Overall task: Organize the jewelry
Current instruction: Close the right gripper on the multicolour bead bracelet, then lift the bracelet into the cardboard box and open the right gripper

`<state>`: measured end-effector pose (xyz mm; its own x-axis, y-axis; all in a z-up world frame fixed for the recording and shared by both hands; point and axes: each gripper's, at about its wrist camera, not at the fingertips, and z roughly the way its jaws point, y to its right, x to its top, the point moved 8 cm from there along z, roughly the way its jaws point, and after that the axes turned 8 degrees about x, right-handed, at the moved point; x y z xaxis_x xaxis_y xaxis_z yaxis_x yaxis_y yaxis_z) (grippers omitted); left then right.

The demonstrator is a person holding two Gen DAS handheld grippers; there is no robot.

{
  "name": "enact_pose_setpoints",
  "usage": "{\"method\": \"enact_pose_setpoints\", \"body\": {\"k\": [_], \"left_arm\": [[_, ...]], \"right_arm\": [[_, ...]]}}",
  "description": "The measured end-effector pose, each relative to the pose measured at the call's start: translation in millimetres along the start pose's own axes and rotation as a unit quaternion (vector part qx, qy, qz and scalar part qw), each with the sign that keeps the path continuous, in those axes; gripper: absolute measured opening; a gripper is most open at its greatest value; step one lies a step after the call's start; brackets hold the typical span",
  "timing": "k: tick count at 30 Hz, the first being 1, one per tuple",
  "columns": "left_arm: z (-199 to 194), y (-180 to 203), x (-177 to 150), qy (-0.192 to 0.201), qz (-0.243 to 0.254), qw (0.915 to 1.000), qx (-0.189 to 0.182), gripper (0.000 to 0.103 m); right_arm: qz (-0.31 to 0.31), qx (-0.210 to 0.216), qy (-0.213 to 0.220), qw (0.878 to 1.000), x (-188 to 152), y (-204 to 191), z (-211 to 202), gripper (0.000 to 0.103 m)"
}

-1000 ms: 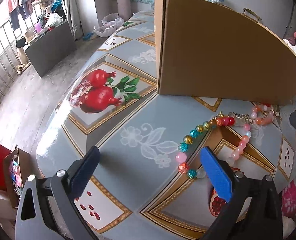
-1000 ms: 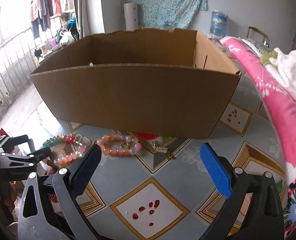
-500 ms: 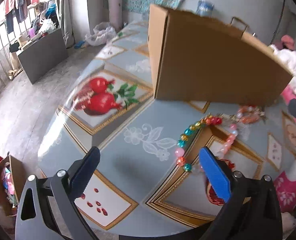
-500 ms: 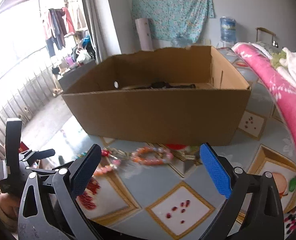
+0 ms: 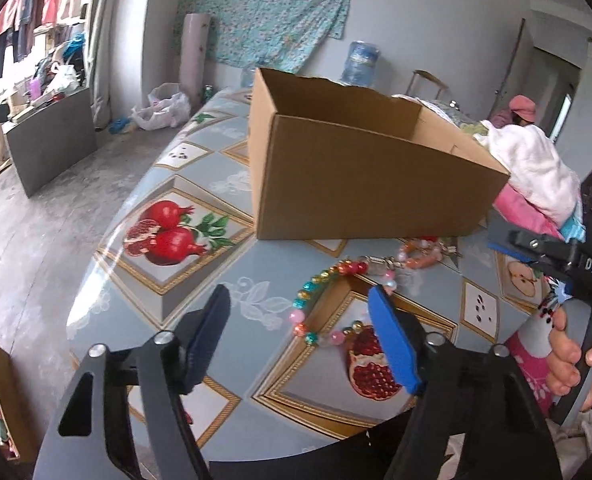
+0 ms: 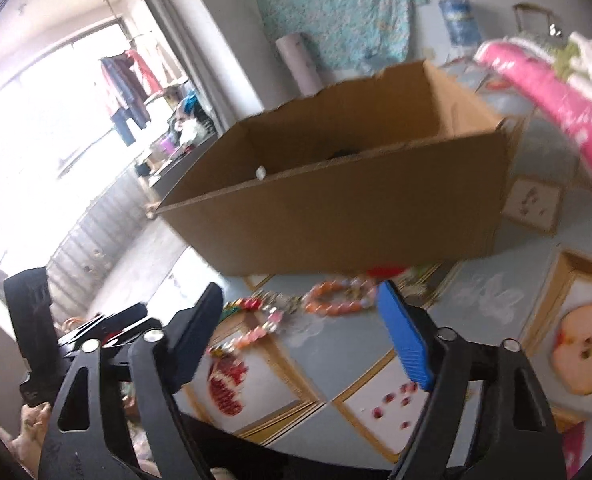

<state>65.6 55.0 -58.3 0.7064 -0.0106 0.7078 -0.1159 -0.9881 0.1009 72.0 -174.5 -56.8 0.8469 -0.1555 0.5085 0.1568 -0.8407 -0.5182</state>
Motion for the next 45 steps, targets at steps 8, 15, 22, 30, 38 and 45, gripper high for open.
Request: {"method": "enact_pose_setpoints", "body": {"k": [8, 15, 22, 30, 38, 45], "left_arm": [[29, 15, -5, -0.032, 0.046, 0.9984, 0.01, 0.042], [43, 21, -10, -0.047, 0.056, 0.9973, 0.004, 0.034], [53, 23, -10, -0.052, 0.063, 0.9966, 0.013, 0.032], [62, 31, -5, -0.042, 0.09, 0.9946, 0.028, 0.028], [66, 33, -4, -0.036, 0.097, 0.9941, 0.033, 0.022], [66, 34, -5, -0.029, 0.102, 0.9938, 0.034, 0.021]], "right_arm": [[-0.037, 0.004, -0.06, 0.997, -12, -23, 33, 0.042], [-0.021, -0.003, -0.1, 0.995, -14, -15, 55, 0.027], [-0.027, -0.017, -0.122, 0.992, -11, -15, 70, 0.027], [-0.047, -0.041, -0.134, 0.989, -9, -25, 80, 0.021], [-0.059, -0.06, -0.139, 0.987, -9, -33, 88, 0.021], [-0.065, -0.063, -0.151, 0.984, -11, -39, 96, 0.021]]}}
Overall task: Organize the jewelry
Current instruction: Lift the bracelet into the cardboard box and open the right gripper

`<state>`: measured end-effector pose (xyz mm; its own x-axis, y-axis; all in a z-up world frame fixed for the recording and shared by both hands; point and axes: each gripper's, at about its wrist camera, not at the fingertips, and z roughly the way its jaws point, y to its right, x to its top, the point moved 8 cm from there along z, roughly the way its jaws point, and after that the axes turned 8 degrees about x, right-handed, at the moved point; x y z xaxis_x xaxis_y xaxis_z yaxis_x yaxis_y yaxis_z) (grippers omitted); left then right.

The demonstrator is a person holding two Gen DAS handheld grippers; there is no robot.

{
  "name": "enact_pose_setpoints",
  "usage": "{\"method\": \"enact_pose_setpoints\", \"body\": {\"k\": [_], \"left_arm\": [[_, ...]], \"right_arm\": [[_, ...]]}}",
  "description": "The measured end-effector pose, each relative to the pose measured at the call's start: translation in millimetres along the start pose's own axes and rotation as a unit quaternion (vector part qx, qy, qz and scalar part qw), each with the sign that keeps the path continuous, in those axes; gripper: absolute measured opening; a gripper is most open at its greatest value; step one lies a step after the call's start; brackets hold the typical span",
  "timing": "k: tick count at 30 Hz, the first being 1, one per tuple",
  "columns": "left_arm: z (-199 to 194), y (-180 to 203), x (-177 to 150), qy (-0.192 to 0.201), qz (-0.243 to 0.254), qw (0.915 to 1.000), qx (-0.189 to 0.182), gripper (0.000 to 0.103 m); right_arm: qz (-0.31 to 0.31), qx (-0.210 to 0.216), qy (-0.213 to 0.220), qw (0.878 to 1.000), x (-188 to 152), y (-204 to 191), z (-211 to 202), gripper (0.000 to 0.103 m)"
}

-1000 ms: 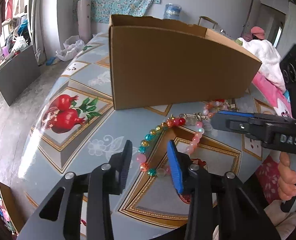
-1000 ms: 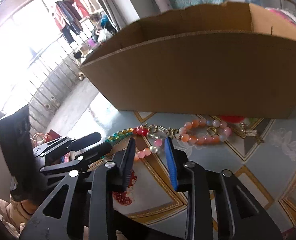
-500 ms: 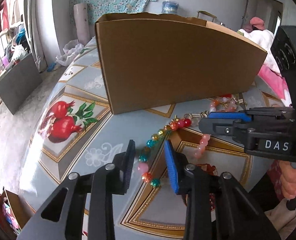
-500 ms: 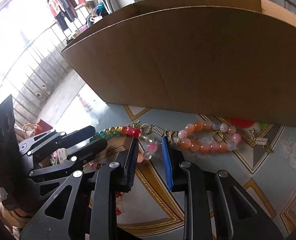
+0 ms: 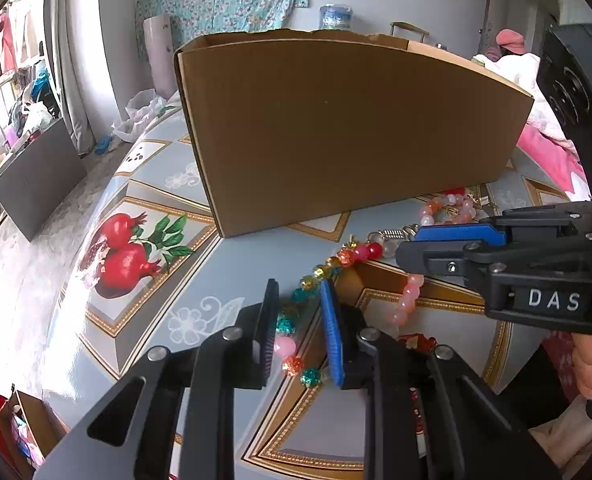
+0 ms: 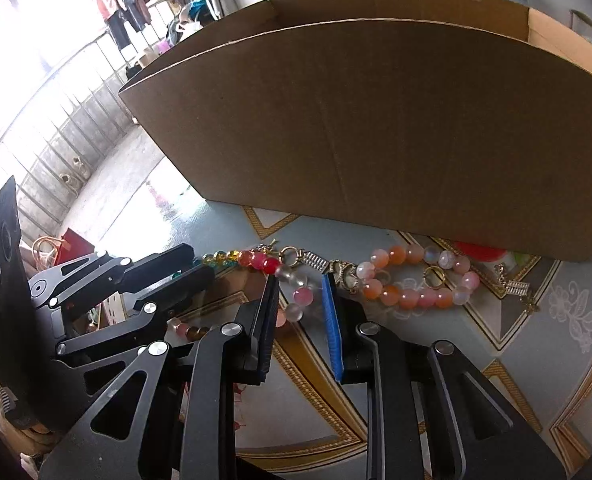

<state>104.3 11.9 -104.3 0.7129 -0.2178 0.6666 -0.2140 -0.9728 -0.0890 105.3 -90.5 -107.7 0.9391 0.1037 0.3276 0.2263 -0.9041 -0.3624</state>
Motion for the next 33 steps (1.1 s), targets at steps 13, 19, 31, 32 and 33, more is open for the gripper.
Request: {"method": "enact_pose_setpoints", "body": {"k": [13, 19, 31, 32, 33], "left_arm": [[0, -4, 1, 0.008, -0.009, 0.9999, -0.007, 0.009], [-17, -5, 8, 0.034, -0.01, 0.9993, -0.013, 0.009], [-106, -11, 57, 0.153, 0.001, 0.9882, -0.009, 0.009], [-115, -11, 66, 0.168, 0.006, 0.9858, -0.007, 0.009], [-120, -11, 73, 0.179, 0.008, 0.9838, -0.007, 0.009]], "right_arm": [[-0.007, -0.012, 0.004, 1.0, -1, -14, 10, 0.008], [-0.008, 0.001, 0.026, 1.0, -1, -16, -6, 0.008], [-0.049, 0.019, 0.128, 0.99, 25, -42, -78, 0.008], [-0.053, 0.023, 0.141, 0.988, 31, -45, -88, 0.008], [-0.06, 0.025, 0.155, 0.986, 39, -46, -98, 0.008]]}}
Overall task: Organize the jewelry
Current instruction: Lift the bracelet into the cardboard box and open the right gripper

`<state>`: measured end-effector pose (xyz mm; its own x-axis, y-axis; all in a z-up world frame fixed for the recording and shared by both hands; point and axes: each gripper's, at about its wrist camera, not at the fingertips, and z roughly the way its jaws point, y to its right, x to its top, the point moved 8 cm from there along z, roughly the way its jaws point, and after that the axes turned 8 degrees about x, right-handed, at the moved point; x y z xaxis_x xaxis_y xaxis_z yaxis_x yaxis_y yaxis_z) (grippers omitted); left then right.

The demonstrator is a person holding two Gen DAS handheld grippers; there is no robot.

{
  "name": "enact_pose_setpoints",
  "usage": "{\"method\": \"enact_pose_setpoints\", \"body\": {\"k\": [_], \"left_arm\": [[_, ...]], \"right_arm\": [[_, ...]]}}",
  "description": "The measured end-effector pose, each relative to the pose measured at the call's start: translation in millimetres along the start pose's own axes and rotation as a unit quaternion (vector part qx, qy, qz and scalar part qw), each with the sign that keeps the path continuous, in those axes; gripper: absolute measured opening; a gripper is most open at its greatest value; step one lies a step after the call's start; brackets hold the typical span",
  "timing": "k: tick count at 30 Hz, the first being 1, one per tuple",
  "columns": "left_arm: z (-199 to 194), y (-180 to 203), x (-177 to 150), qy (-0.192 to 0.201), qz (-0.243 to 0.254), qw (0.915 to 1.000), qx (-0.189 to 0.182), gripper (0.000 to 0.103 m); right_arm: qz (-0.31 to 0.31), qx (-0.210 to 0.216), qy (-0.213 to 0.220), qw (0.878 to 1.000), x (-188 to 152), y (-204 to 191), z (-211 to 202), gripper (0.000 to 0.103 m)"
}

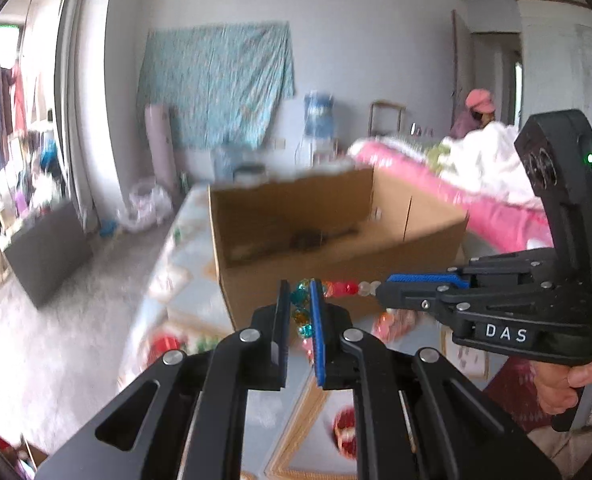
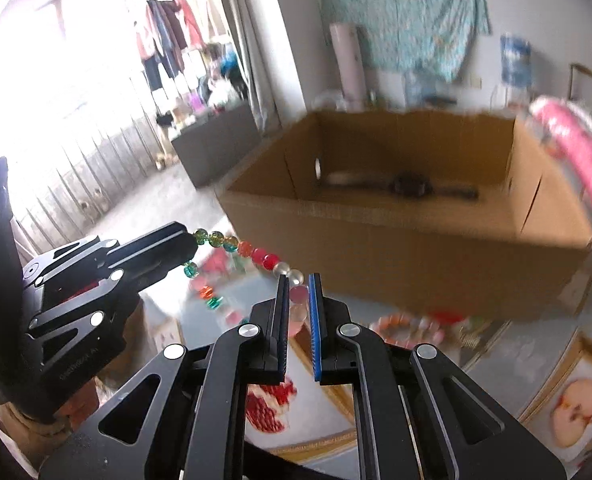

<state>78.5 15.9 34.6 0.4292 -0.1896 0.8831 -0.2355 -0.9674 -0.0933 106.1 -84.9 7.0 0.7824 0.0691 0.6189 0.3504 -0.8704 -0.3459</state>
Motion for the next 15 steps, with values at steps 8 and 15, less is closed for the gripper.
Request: {"method": "enact_pose_setpoints", "body": {"k": [8, 15], "left_arm": [[18, 4, 78, 0.057, 0.034, 0.9977, -0.012, 0.009], [102, -8, 88, -0.032, 0.009, 0.9993, -0.018, 0.009]], "right_arm": [[-0.015, 0.0, 0.054, 0.998, 71, 27, -10, 0.008], [0.059, 0.041, -0.022, 0.997, 95, 73, 51, 0.008]]}}
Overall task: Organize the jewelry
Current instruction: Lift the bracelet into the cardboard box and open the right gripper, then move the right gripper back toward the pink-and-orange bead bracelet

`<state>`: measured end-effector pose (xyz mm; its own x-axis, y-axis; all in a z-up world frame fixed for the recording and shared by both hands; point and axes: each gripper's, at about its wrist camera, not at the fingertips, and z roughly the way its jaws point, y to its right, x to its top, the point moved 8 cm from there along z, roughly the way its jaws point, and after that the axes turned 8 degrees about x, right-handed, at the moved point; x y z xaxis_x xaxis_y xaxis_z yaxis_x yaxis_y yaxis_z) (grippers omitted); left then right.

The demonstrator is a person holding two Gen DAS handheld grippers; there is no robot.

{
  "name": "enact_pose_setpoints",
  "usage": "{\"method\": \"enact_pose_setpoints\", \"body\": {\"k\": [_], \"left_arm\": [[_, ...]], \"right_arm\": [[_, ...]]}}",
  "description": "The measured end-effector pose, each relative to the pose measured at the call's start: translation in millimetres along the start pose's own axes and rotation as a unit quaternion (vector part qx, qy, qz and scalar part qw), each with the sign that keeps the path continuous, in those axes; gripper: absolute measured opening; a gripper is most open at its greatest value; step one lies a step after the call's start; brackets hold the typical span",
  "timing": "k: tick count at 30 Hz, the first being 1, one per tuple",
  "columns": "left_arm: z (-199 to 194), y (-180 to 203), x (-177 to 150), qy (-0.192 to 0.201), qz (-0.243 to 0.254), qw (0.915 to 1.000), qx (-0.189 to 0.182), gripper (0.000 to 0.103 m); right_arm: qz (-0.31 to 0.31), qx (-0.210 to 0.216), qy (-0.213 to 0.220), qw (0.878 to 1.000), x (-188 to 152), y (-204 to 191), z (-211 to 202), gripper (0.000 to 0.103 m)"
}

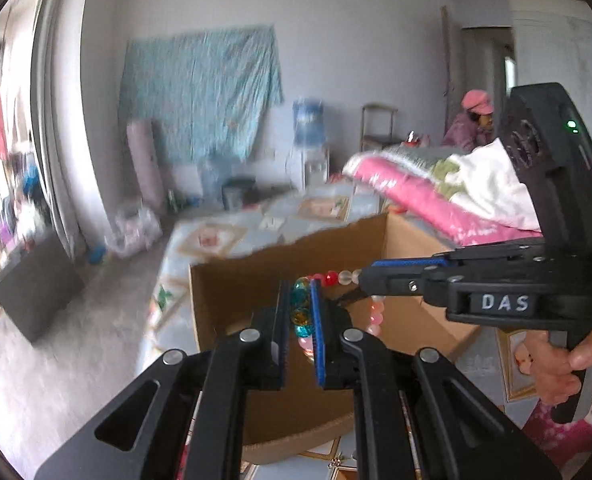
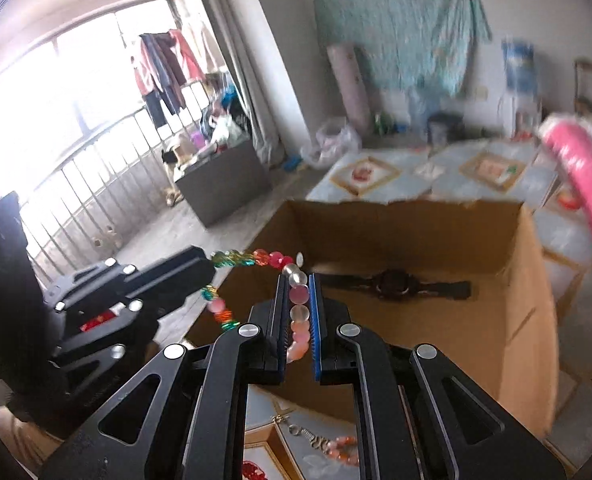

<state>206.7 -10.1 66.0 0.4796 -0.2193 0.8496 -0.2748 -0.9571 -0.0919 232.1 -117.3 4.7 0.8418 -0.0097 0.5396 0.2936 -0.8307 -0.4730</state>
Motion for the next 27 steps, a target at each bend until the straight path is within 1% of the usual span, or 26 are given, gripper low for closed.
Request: {"method": "enact_pose_setpoints", "body": {"k": [4, 6, 7, 8, 9, 10, 11, 12, 15, 17, 21, 22, 25, 27], "left_arm": [[34, -6, -12, -0.054, -0.013, 0.9985, 0.004, 0.009], [45, -5, -21, -0.074, -0.013, 0.9972, 0.003, 0.01], [51, -6, -26, -0.087, -0.012, 0.9961, 0.006, 0.01], [55, -8, -31, -0.096, -0.011, 0.9953, 0.013, 0.01], [57, -10, -35, -0.098, -0.012, 0.995, 0.014, 0.01], [58, -11, -36, -0.1, -0.011, 0.9948, 0.017, 0.015], [59, -14, -38, -0.099, -0.011, 0.9947, 0.023, 0.024], [59, -17, -38, -0.095, -0.01, 0.9948, 0.033, 0.029], [54, -21, -35, -0.082, -0.014, 0.9957, 0.042, 0.03], [47, -25, -31, -0.066, -0.017, 0.9967, 0.046, 0.03], [22, -31, -23, -0.027, -0.022, 0.9981, 0.05, 0.03], [16, -33, -21, -0.02, -0.026, 0.9982, 0.05, 0.03], [-11, -37, -21, 0.006, -0.039, 0.9983, 0.042, 0.034], [-29, -38, -23, 0.019, -0.044, 0.9981, 0.038, 0.041]], "right_arm": [[0.031, 0.013, -0.062, 0.998, -10, 12, 32, 0.008], [0.039, 0.014, -0.085, 0.995, -16, 15, 44, 0.009], [0.045, 0.016, -0.099, 0.994, -19, 18, 52, 0.013], [0.049, 0.018, -0.1, 0.994, -20, 19, 54, 0.013], [0.051, 0.019, -0.096, 0.994, -20, 21, 55, 0.013], [0.051, 0.019, -0.093, 0.994, -21, 20, 53, 0.017], [0.053, 0.019, -0.088, 0.995, -20, 21, 51, 0.019], [0.055, 0.017, -0.08, 0.995, -19, 23, 48, 0.021], [0.056, 0.011, -0.063, 0.996, -15, 29, 40, 0.021], [0.053, 0.005, -0.044, 0.998, -13, 31, 25, 0.024], [0.049, 0.0, 0.001, 0.999, -9, 33, -8, 0.035], [0.049, 0.001, 0.018, 0.999, -10, 31, -23, 0.038], [0.046, 0.004, 0.052, 0.998, -10, 28, -51, 0.043], [0.042, 0.006, 0.072, 0.996, -13, 24, -71, 0.047]]}}
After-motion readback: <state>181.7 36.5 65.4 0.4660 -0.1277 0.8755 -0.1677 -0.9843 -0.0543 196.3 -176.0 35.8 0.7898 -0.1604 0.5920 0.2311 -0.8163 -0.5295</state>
